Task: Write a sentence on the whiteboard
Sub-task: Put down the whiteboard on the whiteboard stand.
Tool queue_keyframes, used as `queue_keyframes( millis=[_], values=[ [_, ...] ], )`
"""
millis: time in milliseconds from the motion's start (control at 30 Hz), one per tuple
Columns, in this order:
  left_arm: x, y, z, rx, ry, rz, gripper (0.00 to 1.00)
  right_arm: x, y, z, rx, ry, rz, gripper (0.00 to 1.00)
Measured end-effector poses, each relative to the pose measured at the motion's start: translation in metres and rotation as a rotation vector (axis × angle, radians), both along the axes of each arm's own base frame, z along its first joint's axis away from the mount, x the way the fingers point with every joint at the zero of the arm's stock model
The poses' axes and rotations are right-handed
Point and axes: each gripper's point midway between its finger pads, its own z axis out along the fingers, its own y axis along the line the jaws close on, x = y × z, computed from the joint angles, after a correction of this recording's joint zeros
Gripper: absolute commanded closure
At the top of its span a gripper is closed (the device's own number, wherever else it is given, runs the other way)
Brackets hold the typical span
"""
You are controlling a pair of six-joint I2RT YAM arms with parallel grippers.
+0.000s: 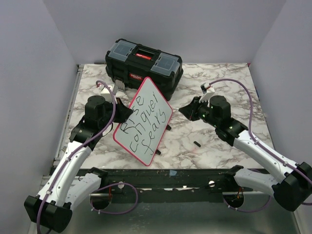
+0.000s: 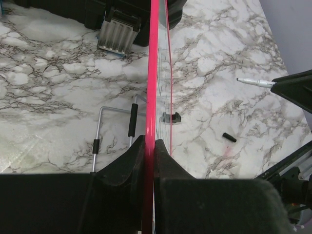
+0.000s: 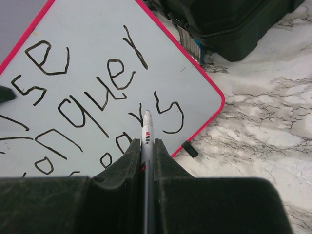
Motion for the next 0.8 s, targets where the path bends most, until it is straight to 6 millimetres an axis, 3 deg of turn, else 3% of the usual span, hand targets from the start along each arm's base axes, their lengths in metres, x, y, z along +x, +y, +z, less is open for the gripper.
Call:
queue_keyframes(
  millis=[267, 467, 600, 800],
  values=[
    [0.009, 0.003, -0.016, -0.092, 0.019, 0.096, 1.0, -0.002, -0.001, 0.004, 0.007, -0.009, 0.0, 0.99],
    [-0.002, 0.003, -0.044, -0.149, 0.11, 0.139, 1.0, -0.002, -0.001, 0.003, 0.005, -0.006, 0.0, 0.99],
    [-0.005, 0.004, -0.045, -0.168, 0.11, 0.148, 1.0, -0.003, -0.002, 0.0, 0.005, 0.001, -0.001, 0.99],
    [-0.007, 0.007, -0.049, -0.176, 0.102, 0.168, 0.87, -0.003, -0.002, -0.001, 0.006, 0.006, -0.002, 0.99]
  ],
)
